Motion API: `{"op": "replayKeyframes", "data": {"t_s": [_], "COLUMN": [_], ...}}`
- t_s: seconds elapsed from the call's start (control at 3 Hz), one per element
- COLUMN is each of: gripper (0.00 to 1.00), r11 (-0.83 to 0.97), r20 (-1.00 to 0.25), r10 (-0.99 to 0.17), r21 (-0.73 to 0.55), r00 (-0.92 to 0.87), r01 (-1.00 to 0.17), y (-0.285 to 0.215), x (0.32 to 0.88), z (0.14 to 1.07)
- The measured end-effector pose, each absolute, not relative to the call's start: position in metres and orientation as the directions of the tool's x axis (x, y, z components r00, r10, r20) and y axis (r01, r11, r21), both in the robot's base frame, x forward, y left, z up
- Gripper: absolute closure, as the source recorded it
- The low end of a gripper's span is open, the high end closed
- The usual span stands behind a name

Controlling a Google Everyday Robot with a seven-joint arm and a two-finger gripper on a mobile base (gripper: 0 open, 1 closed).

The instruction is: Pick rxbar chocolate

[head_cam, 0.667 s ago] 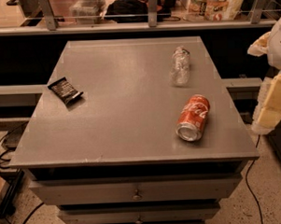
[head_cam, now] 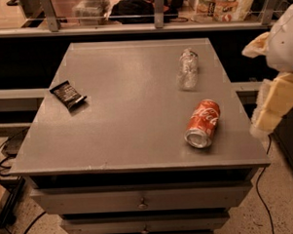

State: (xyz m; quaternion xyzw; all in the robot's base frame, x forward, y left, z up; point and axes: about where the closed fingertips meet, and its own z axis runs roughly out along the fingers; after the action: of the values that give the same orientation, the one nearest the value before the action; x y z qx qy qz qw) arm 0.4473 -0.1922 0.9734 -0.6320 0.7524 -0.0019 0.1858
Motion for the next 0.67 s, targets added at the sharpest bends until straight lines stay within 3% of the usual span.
{"op": "replayKeyframes", "data": {"t_s": [0.67], "gripper": [0.0], "r11": [0.024], "r20": [-0.541], "r10": [-0.836], "r21": [-0.192], "r00": [0.086], "r01": [-0.981], "y": [-0.105], "x": [0.47], "z": [0.963]}}
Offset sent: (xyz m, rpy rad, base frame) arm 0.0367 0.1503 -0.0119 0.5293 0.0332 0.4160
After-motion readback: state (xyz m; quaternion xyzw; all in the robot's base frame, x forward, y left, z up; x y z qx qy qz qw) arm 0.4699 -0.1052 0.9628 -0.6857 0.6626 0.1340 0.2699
